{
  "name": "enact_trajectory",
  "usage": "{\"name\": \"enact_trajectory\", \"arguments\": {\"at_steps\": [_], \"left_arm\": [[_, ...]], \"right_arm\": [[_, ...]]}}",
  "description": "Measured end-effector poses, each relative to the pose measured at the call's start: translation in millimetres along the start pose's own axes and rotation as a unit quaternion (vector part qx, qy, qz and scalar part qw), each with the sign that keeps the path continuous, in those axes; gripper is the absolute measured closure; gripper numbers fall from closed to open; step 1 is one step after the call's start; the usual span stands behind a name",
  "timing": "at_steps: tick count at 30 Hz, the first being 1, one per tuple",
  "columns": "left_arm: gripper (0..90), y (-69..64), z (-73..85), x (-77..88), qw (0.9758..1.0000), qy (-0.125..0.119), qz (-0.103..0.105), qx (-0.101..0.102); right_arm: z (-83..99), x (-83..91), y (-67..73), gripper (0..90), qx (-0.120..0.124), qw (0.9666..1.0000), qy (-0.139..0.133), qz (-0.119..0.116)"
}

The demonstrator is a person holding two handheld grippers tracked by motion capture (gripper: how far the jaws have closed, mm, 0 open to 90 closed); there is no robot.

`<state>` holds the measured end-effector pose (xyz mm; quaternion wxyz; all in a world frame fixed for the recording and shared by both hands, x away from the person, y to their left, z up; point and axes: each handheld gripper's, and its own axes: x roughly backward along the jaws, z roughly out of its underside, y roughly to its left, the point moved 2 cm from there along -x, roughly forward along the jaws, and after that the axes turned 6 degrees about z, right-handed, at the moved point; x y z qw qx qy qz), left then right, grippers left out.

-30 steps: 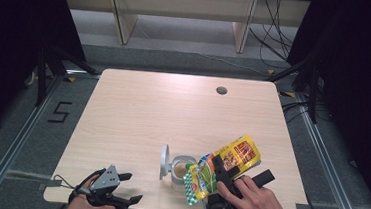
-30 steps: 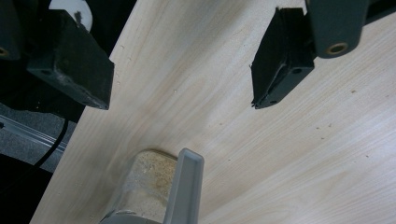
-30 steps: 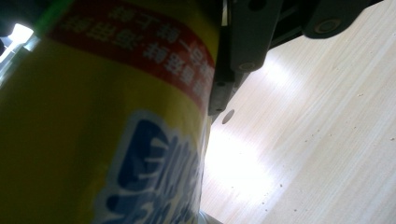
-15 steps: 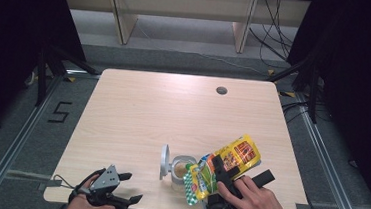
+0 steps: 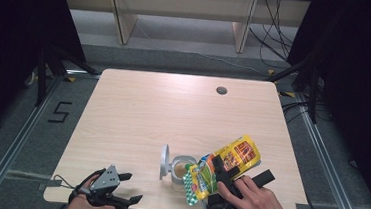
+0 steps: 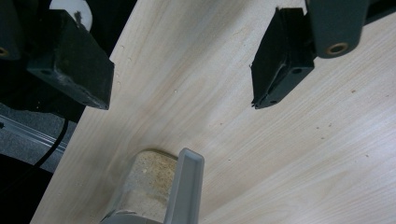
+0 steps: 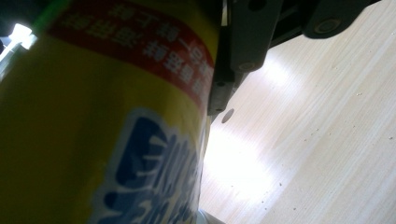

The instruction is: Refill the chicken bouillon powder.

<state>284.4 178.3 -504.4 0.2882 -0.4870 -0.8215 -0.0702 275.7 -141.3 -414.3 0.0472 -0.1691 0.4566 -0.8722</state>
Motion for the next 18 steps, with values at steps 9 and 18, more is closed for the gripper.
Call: {"name": "enact_trajectory", "arguments": {"at_steps": [9,18], "left_arm": [[20.7,0.3,0.1,-0.6,1.0000,-0.001,0.003,0.002],[20.7,0.1,-0.1,0.3,1.0000,0.000,0.000,0.000]], "right_arm": [[1.8,-0.6,-1.2,63.5,0.010,0.9999,-0.003,0.008],[0.1,-1.1,1.1,63.5,-0.003,1.0000,-0.001,-0.001]]}}
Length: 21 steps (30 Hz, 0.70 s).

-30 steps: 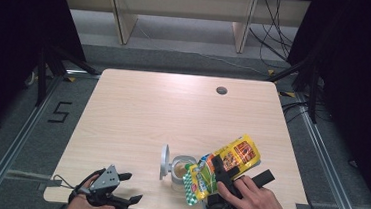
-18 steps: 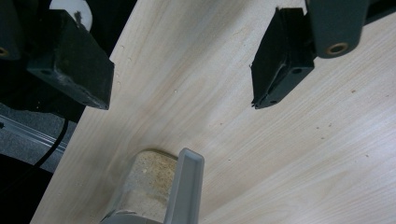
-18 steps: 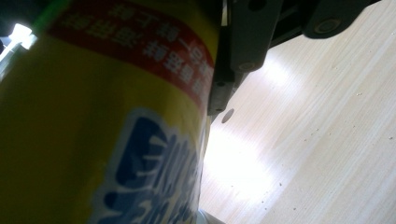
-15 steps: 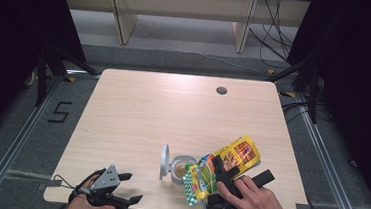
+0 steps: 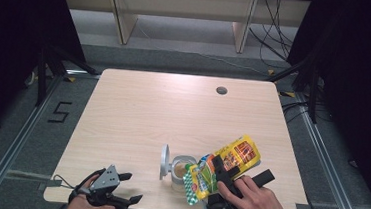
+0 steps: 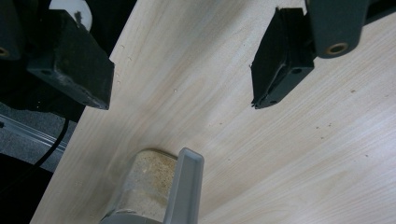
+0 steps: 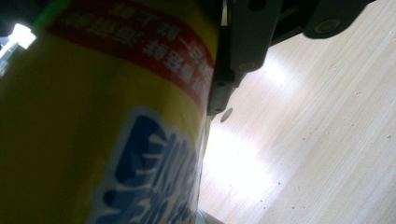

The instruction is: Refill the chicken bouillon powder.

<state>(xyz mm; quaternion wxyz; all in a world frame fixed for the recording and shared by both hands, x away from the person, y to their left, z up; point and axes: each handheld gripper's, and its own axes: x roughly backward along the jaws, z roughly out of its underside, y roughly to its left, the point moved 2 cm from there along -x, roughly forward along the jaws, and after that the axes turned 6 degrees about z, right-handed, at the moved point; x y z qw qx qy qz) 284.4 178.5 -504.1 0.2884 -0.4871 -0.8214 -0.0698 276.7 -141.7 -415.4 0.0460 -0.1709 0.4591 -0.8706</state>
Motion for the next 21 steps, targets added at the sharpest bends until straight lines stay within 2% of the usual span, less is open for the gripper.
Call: {"name": "enact_trajectory", "arguments": {"at_steps": [2,3,5,6,9,10,13,14,16,17,20,21], "left_arm": [[20.7,-0.7,-0.1,-0.6,1.0000,-0.004,0.000,0.003],[20.7,-0.7,-0.1,-0.6,1.0000,-0.005,0.000,0.003],[20.7,0.1,0.2,-0.8,1.0000,-0.004,-0.001,-0.001],[20.7,1.6,0.4,0.7,0.9999,0.009,-0.006,-0.012],[20.7,1.8,0.2,0.3,0.9999,0.008,-0.004,-0.010],[20.7,0.0,0.1,-0.3,1.0000,-0.001,-0.001,-0.001],[20.8,1.3,0.4,0.2,0.9999,0.006,-0.005,-0.010],[20.8,0.4,0.2,-0.1,1.0000,0.001,-0.002,-0.008],[20.7,0.4,0.5,-0.4,1.0000,0.003,-0.002,-0.008],[20.7,0.2,0.5,-0.5,1.0000,0.001,-0.002,-0.007],[20.7,0.5,0.4,-0.2,1.0000,0.002,-0.003,-0.008],[20.8,0.6,0.5,-0.3,1.0000,0.002,-0.003,-0.008]], "right_arm": [[0.0,0.1,0.4,63.5,0.001,1.0000,0.001,0.005],[1.0,-1.3,-1.6,63.5,0.015,0.9998,-0.009,0.003],[1.0,-0.6,-0.6,63.5,0.011,0.9999,-0.003,0.007],[1.0,-0.9,-0.5,63.5,0.014,0.9999,-0.003,0.006],[1.1,-0.8,-0.2,63.6,0.011,0.9999,-0.003,0.006],[0.2,-0.7,1.5,63.6,0.001,1.0000,0.002,0.004],[0.2,-0.8,1.7,63.6,0.000,1.0000,0.000,0.004],[0.5,-1.7,0.5,63.6,0.010,0.9999,-0.004,0.001],[0.6,-0.7,2.2,63.6,-0.004,1.0000,0.000,0.003],[1.5,-1.8,0.3,63.6,0.010,0.9999,-0.005,0.004],[2.0,-0.8,0.1,63.6,0.008,1.0000,-0.004,0.004],[1.9,-0.1,0.8,63.6,-0.002,1.0000,0.000,0.003]]}}
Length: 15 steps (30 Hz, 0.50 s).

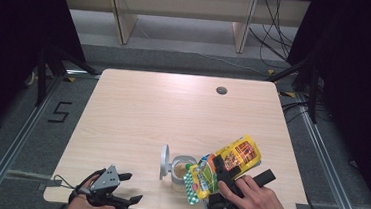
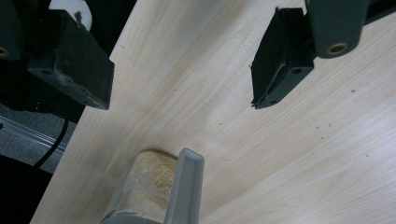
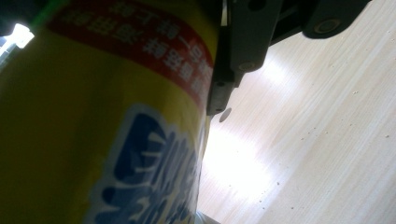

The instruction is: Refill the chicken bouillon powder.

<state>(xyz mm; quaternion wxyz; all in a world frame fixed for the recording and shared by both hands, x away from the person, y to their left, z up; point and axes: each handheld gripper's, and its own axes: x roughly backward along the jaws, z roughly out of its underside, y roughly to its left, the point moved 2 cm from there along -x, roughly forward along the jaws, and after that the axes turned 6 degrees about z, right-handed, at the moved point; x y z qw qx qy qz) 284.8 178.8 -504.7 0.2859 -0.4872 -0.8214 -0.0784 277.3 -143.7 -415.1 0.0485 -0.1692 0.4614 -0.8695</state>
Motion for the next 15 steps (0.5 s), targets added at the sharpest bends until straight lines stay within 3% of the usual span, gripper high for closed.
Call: {"name": "enact_trajectory", "arguments": {"at_steps": [3,4,6,7,9,15], "left_arm": [[20.8,-0.1,0.0,-0.2,1.0000,0.001,0.000,0.000],[20.7,-0.1,-0.1,-0.1,1.0000,0.000,0.000,0.000],[20.7,0.1,-0.5,-0.2,1.0000,0.002,-0.001,0.002],[20.7,1.4,-0.4,-0.1,0.9999,0.010,-0.004,-0.003],[20.7,-0.8,-0.9,-0.9,1.0000,0.006,0.002,0.006],[20.7,0.1,-0.6,-0.5,1.0000,0.005,0.001,0.003]], "right_arm": [[0.2,0.4,0.0,63.6,-0.001,1.0000,0.001,0.000],[1.0,-0.7,-1.7,63.6,0.012,0.9999,-0.006,0.003],[0.4,0.2,0.4,63.6,-0.002,1.0000,0.002,-0.001],[0.4,0.1,0.2,63.6,-0.002,1.0000,0.001,-0.001],[0.4,0.0,0.4,63.6,-0.005,1.0000,0.001,-0.001],[0.0,0.1,0.4,63.6,-0.008,1.0000,-0.002,-0.001]]}}
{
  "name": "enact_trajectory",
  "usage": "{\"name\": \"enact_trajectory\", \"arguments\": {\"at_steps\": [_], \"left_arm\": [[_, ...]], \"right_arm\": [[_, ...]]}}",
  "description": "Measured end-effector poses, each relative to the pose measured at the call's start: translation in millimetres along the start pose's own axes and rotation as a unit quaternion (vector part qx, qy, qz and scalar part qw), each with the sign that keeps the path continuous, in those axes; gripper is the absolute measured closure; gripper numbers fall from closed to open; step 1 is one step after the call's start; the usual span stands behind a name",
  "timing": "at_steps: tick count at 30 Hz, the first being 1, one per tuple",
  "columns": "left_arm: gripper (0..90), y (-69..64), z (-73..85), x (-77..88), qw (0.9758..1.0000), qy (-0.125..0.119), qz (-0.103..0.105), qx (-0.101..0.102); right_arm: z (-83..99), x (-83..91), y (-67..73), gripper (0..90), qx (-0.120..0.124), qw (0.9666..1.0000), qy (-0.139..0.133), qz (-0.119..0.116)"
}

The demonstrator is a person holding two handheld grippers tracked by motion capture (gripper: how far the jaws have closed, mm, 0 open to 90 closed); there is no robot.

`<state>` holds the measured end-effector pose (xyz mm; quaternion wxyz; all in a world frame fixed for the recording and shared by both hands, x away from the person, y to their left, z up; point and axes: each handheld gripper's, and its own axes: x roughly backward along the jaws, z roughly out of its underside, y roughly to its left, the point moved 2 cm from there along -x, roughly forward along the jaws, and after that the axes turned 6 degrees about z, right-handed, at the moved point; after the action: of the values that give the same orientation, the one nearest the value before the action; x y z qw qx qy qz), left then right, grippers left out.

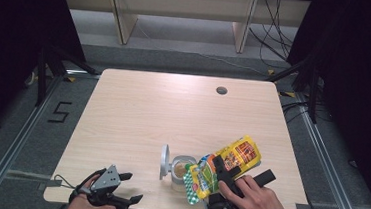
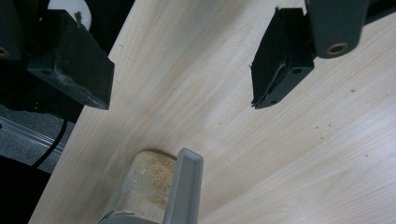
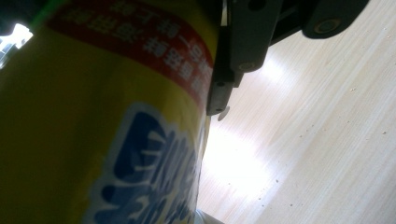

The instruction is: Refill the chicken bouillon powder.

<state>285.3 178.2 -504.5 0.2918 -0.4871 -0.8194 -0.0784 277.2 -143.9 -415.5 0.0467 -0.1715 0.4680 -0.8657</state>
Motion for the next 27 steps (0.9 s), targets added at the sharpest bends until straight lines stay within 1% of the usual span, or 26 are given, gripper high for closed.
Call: {"name": "enact_trajectory", "arguments": {"at_steps": [1,2,4,5,6,7,8,9,10,12,13,15,16,18,19,20,21,22,23,24,27], "left_arm": [[20.7,-0.4,-0.2,0.1,1.0000,0.001,0.000,0.001],[20.7,-0.6,-0.3,0.1,1.0000,0.001,0.000,0.001],[20.7,-0.8,-0.3,0.0,1.0000,0.002,0.000,0.000],[20.7,-0.8,-0.3,0.0,1.0000,0.002,0.000,0.000],[20.7,-0.7,-0.2,0.1,1.0000,0.001,0.000,0.001],[20.8,-0.6,-0.2,0.2,1.0000,0.001,0.000,0.001],[20.8,0.0,-0.2,0.6,1.0000,0.003,-0.002,-0.002],[20.7,0.0,0.1,0.1,1.0000,-0.002,-0.003,-0.001],[20.7,1.0,0.3,0.7,1.0000,0.003,-0.006,-0.007],[20.7,1.2,0.2,0.9,0.9999,0.008,-0.004,-0.007],[20.7,-0.2,-0.1,0.4,1.0000,0.003,-0.001,0.000],[20.7,-0.7,-0.3,0.1,1.0000,0.002,0.000,0.001],[20.8,-0.7,-0.4,0.1,1.0000,0.000,-0.001,0.001],[20.7,-0.2,-0.3,0.4,1.0000,0.002,-0.003,-0.001],[20.7,-0.6,-0.3,0.3,1.0000,0.002,0.001,0.001],[20.7,-0.7,-0.2,0.2,1.0000,0.001,0.000,0.001],[20.7,-0.8,-0.3,0.2,1.0000,0.001,0.000,0.001],[20.7,-0.9,-0.3,0.3,1.0000,0.001,0.001,0.001],[20.7,-1.0,-0.3,0.2,1.0000,-0.001,-0.001,0.000],[20.8,-0.8,-0.2,0.3,1.0000,0.000,0.000,0.001],[20.7,-0.7,0.0,0.2,1.0000,0.002,0.000,0.000]], "right_arm": [[0.9,-1.1,-1.7,63.6,0.015,0.9999,-0.007,-0.002],[1.2,-1.0,-1.5,63.6,0.016,0.9999,-0.006,0.003],[2.3,-0.8,-1.5,63.6,0.017,0.9998,-0.004,0.003],[2.5,-0.2,-1.0,63.6,0.012,0.9999,-0.002,0.002],[2.3,0.7,0.2,63.6,0.002,1.0000,0.003,0.000],[2.5,0.8,-0.1,63.6,0.002,1.0000,0.004,-0.001],[3.2,0.0,-2.1,63.6,0.017,0.9998,-0.002,0.002],[3.4,0.3,-1.9,63.6,0.016,0.9999,-0.001,0.002],[3.6,0.4,-1.9,63.6,0.016,0.9999,0.000,0.002],[3.7,0.6,-1.5,63.6,0.017,0.9999,0.000,0.002],[3.9,0.6,-1.4,63.6,0.016,0.9999,0.000,0.002],[3.9,0.7,-1.2,63.6,0.014,0.9999,-0.002,0.003],[3.9,0.5,-1.2,63.6,0.013,0.9999,-0.004,-0.002],[3.4,0.4,-1.1,63.7,0.015,0.9999,-0.002,0.003],[3.1,0.6,-0.7,63.7,0.014,0.9999,-0.001,0.002],[2.2,1.3,0.6,63.6,0.002,1.0000,0.004,0.001],[1.8,1.3,0.5,63.6,0.002,1.0000,0.003,0.002],[2.2,0.4,-1.4,63.7,0.018,0.9998,-0.004,0.005],[1.6,1.1,-1.2,63.6,0.013,0.9999,-0.002,0.002],[1.4,0.7,-1.9,63.7,0.019,0.9998,-0.005,0.004],[0.2,1.2,-1.6,63.7,0.014,0.9999,-0.007,-0.004]]}}
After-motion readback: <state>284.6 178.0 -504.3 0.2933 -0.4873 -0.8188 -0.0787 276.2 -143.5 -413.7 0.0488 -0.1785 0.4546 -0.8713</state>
